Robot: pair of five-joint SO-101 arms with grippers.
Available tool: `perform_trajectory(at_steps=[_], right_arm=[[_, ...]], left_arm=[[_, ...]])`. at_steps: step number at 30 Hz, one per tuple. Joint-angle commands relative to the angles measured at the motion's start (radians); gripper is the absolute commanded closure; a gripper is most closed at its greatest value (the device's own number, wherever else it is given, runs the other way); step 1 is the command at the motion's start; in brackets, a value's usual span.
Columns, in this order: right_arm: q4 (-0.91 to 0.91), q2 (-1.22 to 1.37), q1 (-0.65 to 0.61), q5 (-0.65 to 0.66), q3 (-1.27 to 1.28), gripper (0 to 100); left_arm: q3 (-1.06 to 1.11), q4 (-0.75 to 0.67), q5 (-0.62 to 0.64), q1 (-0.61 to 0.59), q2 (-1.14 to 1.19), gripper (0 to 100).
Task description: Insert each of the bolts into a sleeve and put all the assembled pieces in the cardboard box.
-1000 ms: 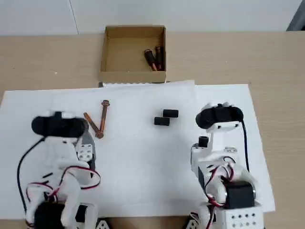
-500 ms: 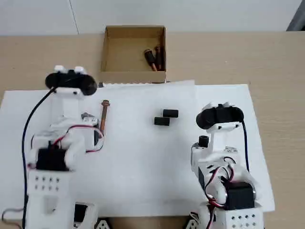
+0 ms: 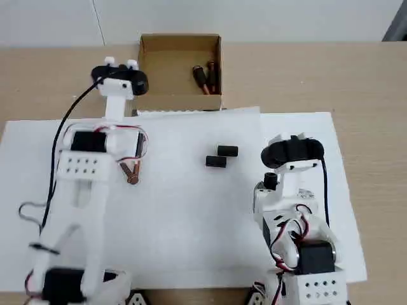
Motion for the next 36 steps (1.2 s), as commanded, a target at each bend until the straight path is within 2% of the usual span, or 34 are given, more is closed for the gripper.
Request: perform_trajectory(at_steps=[1, 8, 19, 23, 36], right_arm=[[-0.024, -0.012, 0.007, -0.008, -0.005, 99.5], [-0.018, -0.012, 0.007, -0.009, -0.005, 99.5], [-0.018, -0.012, 0.007, -0.009, -0.003, 99.5], [-0.021, -0.012, 0.007, -0.009, -0.003, 99.5], [-0.025, -0.012, 0.002, -0.009, -0.003, 99.5]], left_arm=[[-0.156, 0.101, -0.031, -0.002, 0.123, 99], [-0.4, 0.244, -0.081, -0.003, 0.39, 99], [-0.722, 0.328, -0.08, -0.003, 0.687, 99], [-0.779, 0.334, -0.08, -0.009, 0.753, 94], [-0.835, 0.351, -0.083, -0.061, 0.856, 90]])
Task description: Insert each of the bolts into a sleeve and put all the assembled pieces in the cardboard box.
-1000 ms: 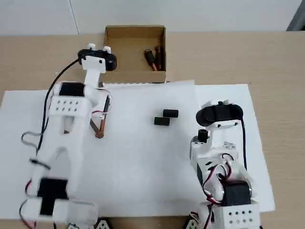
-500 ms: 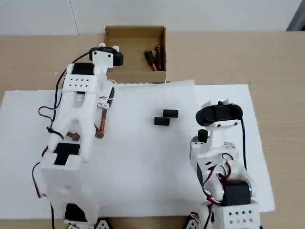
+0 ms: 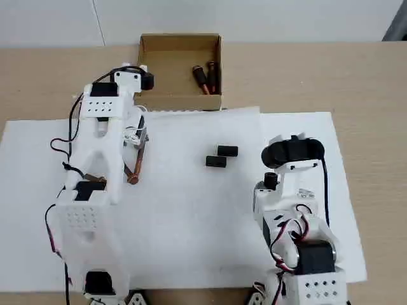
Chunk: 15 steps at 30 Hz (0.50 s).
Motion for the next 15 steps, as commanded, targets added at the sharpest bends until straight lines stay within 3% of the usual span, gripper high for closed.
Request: perform_trajectory(at_steps=[1, 15], right_arm=[[-0.025, -0.012, 0.002, -0.009, -0.005, 99.5], [-0.027, -0.01, 0.002, -0.009, -0.003, 99.5]], left_arm=[[-0.041, 0.006, -0.009, 0.005, -0.015, 90], [-0.148, 0.097, -0.009, 0.058, -0.074, 90]])
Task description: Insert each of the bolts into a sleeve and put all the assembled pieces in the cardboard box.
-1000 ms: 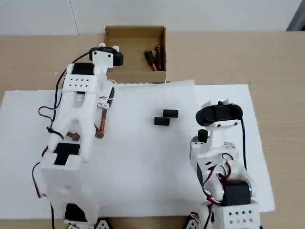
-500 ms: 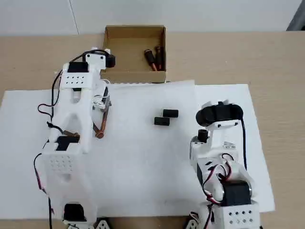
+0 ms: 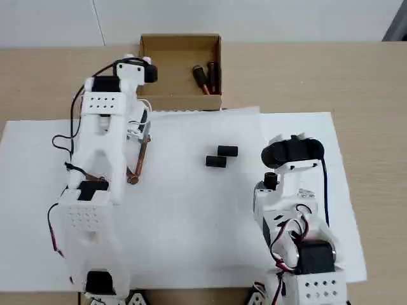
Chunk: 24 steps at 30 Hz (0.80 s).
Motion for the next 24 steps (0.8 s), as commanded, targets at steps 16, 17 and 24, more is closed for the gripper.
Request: perform_trajectory(at_steps=[16, 17, 24], right_arm=[[-0.077, -0.012, 0.001, -0.008, 0.046, 99.5], [-0.077, -0.012, 0.001, -0.008, 0.046, 99.5], [-0.077, -0.012, 0.001, -0.008, 0.048, 99.5]], left_arm=[[0.03, -0.005, -0.006, 0.031, -0.064, 90], [0.041, -0.011, -0.006, 0.028, -0.064, 90], [0.143, -0.1, -0.006, 0.032, -0.064, 90]])
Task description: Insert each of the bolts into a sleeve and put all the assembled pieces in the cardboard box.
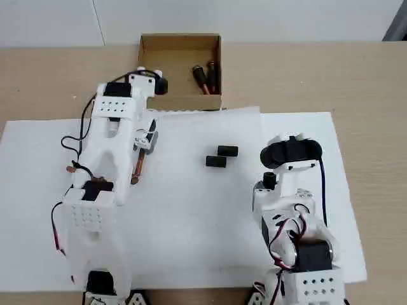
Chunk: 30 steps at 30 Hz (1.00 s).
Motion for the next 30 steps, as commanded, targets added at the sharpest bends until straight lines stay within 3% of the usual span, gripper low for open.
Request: perform_trajectory(at_steps=[1, 5, 9, 16, 24, 30], right_arm=[[-0.022, -0.012, -0.001, -0.008, -0.005, 99.5], [-0.022, -0.012, -0.001, -0.006, -0.003, 99.5], [-0.022, -0.019, -0.001, -0.008, -0.003, 99.5], [-0.015, -0.019, -0.001, -0.008, -0.046, 99.6], [0.042, -0.019, -0.002, -0.002, -0.124, 99.6], [0.085, -0.019, -0.001, 0.0, -0.126, 99.6]], left_arm=[[0.021, -0.055, -0.008, 0.002, -0.064, 90], [0.05, -0.092, -0.008, -0.002, -0.064, 91], [0.051, -0.094, -0.008, -0.003, -0.066, 100], [0.007, -0.043, -0.006, 0.003, -0.078, 100], [-0.438, 0.176, 0.146, 0.038, -0.078, 100], [-0.582, 0.175, 0.14, 0.08, -0.183, 100]])
